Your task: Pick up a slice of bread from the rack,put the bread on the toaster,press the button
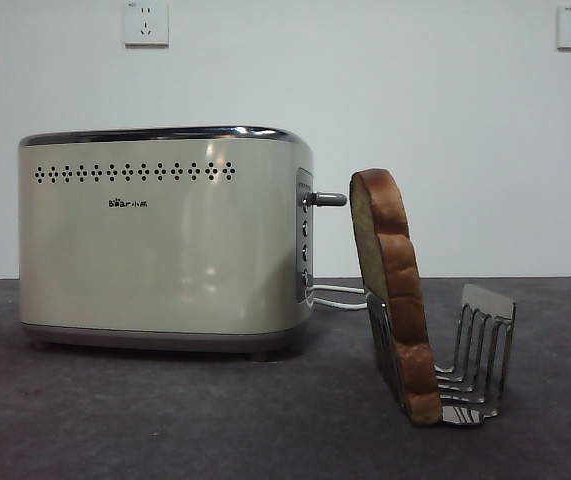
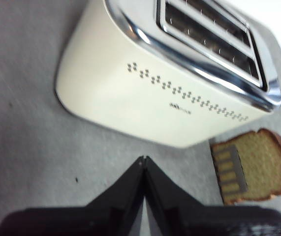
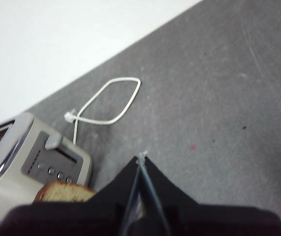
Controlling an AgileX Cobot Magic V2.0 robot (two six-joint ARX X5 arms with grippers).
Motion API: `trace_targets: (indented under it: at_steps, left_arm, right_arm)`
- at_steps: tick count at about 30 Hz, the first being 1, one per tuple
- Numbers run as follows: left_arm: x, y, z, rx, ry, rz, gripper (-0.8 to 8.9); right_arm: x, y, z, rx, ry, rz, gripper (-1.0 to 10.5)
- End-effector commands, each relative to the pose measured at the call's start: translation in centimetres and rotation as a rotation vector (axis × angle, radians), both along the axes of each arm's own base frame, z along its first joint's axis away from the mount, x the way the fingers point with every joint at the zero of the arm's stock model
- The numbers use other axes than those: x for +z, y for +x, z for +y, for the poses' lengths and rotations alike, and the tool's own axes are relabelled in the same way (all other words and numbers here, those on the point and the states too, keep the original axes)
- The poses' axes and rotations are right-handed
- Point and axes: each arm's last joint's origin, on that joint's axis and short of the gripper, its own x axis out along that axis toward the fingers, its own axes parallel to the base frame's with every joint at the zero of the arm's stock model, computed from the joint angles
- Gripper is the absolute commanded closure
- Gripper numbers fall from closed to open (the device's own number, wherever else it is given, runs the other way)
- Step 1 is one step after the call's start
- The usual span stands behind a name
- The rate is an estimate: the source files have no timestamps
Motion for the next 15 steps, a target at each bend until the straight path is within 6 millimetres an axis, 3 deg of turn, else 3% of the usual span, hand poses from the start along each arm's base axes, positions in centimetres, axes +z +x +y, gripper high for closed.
trace_targets:
  at_steps: [1,8,15]
  left_arm:
    - [0.9,0.3,-0.3,-0.024,-0.007,0.047,8.19]
    - [3.6,1.3,-1.5,-0.074,0.034,0.121,8.19]
    - [6.8,2.2,-4.1,-0.128,0.155,0.155,8.19]
  right_arm:
    - [1.0,0.4,0.1,0.041,-0.066,0.024,9.5]
    - [2.6,2.5,0.2,0.101,-0.166,0.154,9.5]
    - [3.7,5.3,0.5,0.192,-0.158,0.243,9.5]
